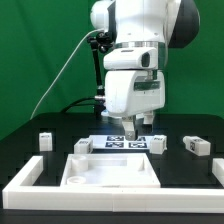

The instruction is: Assemble one leg

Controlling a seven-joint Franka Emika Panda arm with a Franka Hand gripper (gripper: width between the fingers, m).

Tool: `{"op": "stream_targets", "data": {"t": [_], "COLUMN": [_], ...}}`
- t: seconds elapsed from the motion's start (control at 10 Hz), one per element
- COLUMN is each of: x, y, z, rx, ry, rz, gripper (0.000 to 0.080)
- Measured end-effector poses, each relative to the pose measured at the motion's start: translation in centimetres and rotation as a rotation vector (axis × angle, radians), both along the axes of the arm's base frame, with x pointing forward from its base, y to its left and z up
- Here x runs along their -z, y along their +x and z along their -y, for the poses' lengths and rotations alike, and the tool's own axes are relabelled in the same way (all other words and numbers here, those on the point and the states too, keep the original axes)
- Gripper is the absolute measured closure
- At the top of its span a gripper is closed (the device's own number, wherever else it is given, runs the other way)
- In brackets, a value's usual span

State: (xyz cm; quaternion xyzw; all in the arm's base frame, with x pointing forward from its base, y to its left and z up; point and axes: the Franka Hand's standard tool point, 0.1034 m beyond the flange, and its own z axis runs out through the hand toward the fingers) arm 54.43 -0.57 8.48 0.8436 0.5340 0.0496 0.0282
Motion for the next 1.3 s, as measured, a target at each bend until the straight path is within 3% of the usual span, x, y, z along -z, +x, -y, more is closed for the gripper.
{"op": "stream_targets", "data": {"t": [0.7,1.0,1.3], "x": [0.2,1.4,1.9], "y": [-0.1,-0.7,-0.9], "z": [0.0,1.5,1.8], "rx": [0.001,-0.168,-0.249], "ry": [0.000,-0.038,-0.061], "rz": [-0.003,-0.012,-0.020], "gripper": [0.0150,0.0150,0.0150]}}
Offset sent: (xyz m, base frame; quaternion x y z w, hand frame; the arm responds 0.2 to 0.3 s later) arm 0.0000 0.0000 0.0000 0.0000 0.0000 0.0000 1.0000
